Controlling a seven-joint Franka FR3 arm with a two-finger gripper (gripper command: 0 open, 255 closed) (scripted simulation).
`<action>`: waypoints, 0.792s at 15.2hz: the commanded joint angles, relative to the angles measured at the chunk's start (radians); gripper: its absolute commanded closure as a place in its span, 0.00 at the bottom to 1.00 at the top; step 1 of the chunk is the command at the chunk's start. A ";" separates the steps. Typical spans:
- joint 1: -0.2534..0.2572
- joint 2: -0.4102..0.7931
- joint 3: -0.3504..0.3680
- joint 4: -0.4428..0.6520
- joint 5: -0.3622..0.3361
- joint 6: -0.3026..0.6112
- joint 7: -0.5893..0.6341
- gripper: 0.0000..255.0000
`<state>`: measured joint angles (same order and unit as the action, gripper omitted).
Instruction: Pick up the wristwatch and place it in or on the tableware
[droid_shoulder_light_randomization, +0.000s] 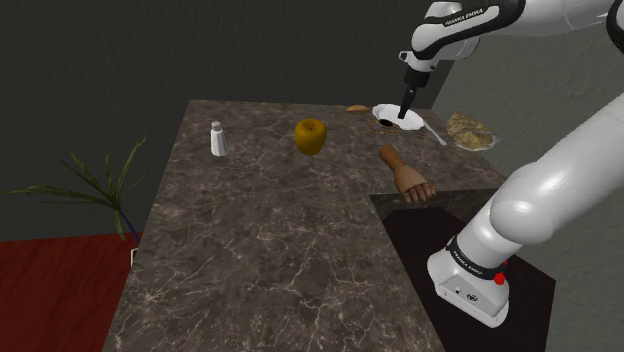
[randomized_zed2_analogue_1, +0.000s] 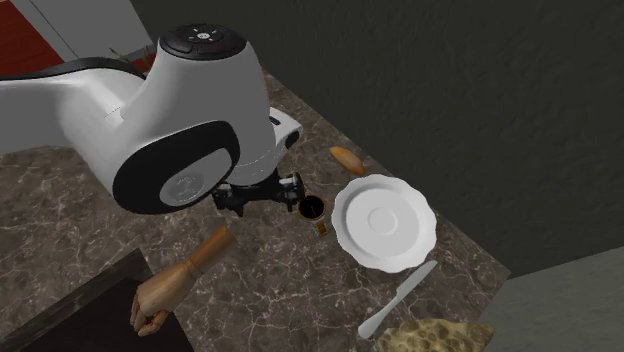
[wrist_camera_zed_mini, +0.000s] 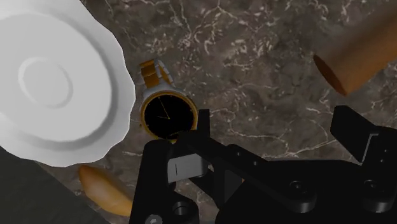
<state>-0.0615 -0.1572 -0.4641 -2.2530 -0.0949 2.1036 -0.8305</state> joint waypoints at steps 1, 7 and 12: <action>0.000 0.081 -0.026 0.039 0.040 0.039 -0.073 0.00; -0.046 0.341 -0.052 0.217 0.201 0.090 -0.298 0.00; -0.067 0.409 -0.039 0.227 0.245 0.138 -0.341 0.00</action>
<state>-0.1261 0.2409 -0.5059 -2.0241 0.1426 2.2299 -1.1655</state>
